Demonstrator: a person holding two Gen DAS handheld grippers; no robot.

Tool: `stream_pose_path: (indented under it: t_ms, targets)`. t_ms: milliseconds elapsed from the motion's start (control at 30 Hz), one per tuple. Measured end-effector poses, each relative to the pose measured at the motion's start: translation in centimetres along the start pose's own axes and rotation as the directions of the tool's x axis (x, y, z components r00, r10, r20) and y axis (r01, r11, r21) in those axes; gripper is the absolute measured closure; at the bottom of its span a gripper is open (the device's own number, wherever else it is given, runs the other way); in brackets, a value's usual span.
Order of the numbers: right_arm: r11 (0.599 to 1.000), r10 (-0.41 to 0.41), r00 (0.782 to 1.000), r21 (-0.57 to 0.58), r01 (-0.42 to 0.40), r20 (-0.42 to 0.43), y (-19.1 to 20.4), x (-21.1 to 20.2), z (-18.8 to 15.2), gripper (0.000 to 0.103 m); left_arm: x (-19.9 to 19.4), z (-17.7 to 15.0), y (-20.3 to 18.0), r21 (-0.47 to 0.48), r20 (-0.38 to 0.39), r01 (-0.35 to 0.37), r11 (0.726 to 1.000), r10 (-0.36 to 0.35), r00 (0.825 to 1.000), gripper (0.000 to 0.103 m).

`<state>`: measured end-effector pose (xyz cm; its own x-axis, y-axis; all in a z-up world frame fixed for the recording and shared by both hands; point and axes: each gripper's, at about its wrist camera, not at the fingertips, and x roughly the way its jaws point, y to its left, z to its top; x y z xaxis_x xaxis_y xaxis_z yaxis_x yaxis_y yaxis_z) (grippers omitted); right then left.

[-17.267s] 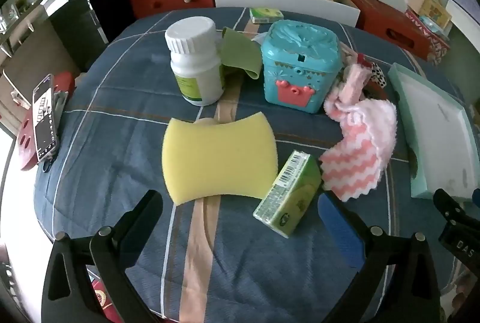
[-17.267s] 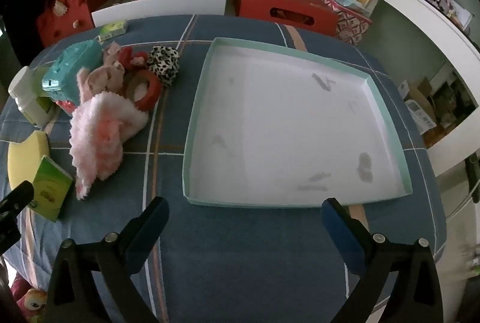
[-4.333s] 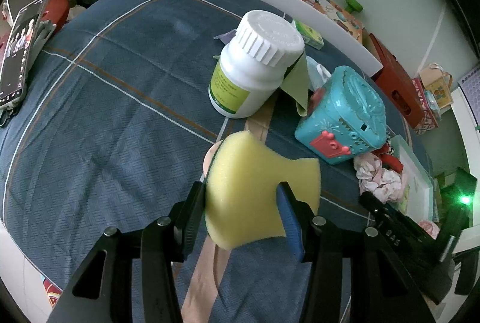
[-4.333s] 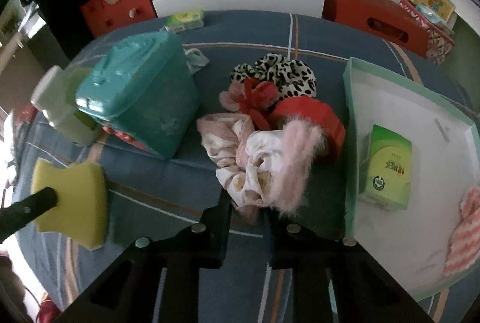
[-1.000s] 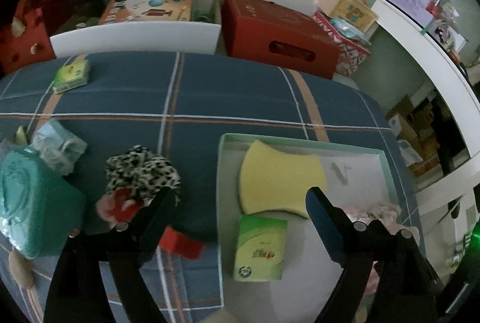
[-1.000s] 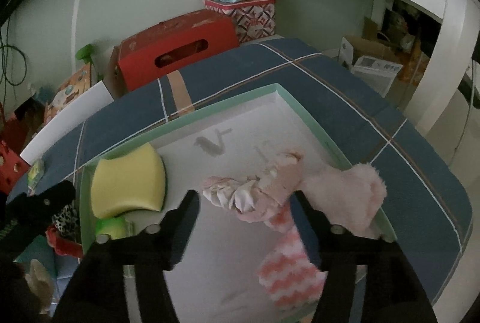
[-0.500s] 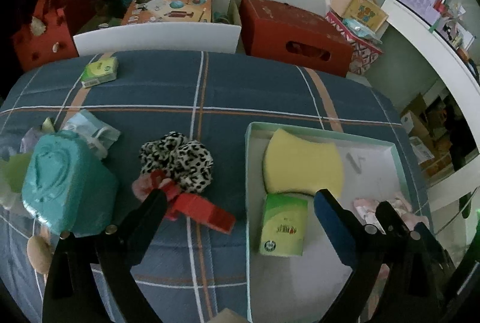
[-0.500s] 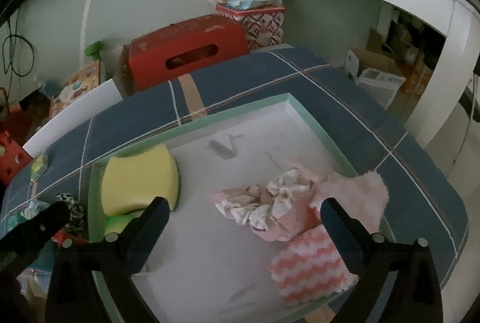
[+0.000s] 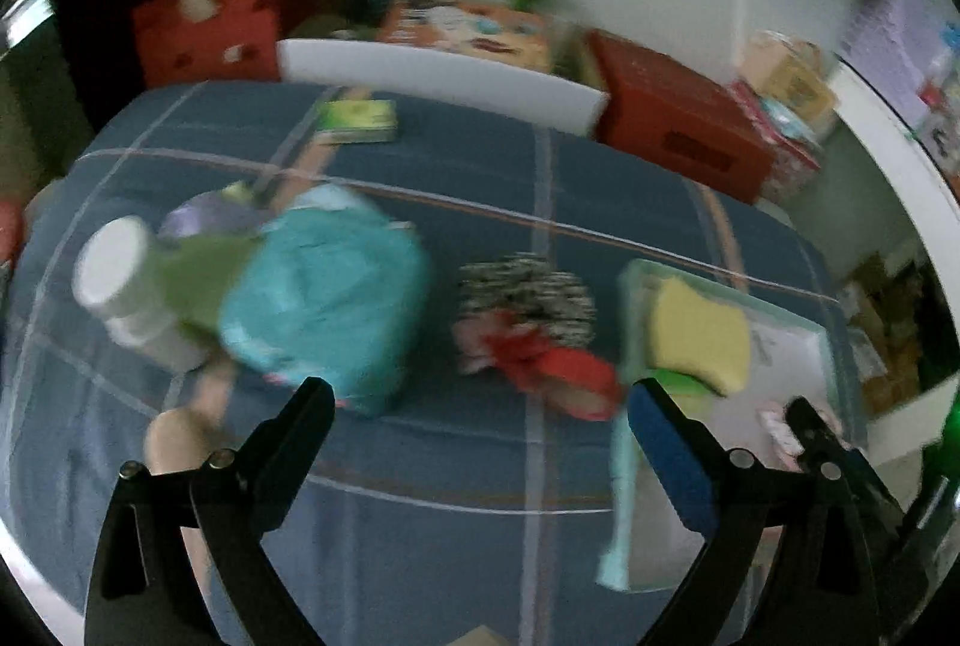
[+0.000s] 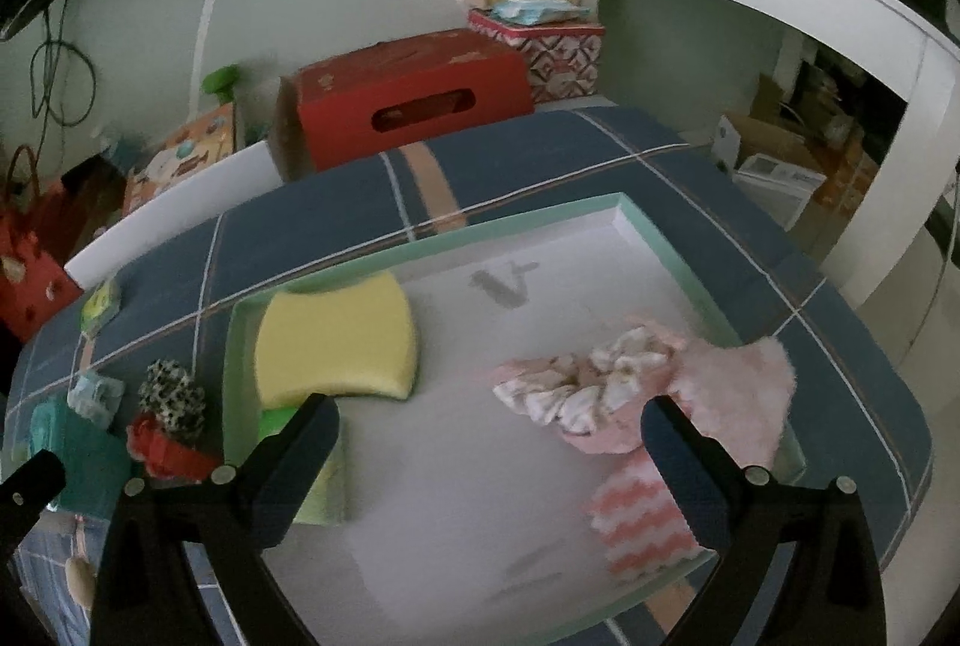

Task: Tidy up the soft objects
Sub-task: 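Withdraw both open tools from the tray, then reach to the beige ball and grasp it with the left tool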

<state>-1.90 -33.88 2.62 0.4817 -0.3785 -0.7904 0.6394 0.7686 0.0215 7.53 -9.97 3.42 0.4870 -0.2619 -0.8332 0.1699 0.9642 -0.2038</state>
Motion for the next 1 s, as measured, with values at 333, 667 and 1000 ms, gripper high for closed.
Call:
stream_pose_path:
  t_ms: [333,667,1000]
  targets:
    - [0.983,0.122,0.993,-0.139,-0.121,-0.006,6.0,-1.2,-1.5,0.0,-0.9,-0.9,6.7,-0.137,-0.002,-0.085,0.987,0.085,0.996,0.005]
    - [0.94,0.184,0.982,-0.287,-0.186,-0.033,11.4,-1.0,-3.7,0.0,-0.2,-3.4,13.4,-0.283,-0.074,-0.184,0.941,0.17,0.983,0.005]
    - [0.909,0.223,0.966,-0.329,-0.255,-0.134,13.7,0.1,-5.8,0.0,2.3,-5.4,16.2,-0.309,-0.184,-0.249,0.918,0.199,0.963,0.005]
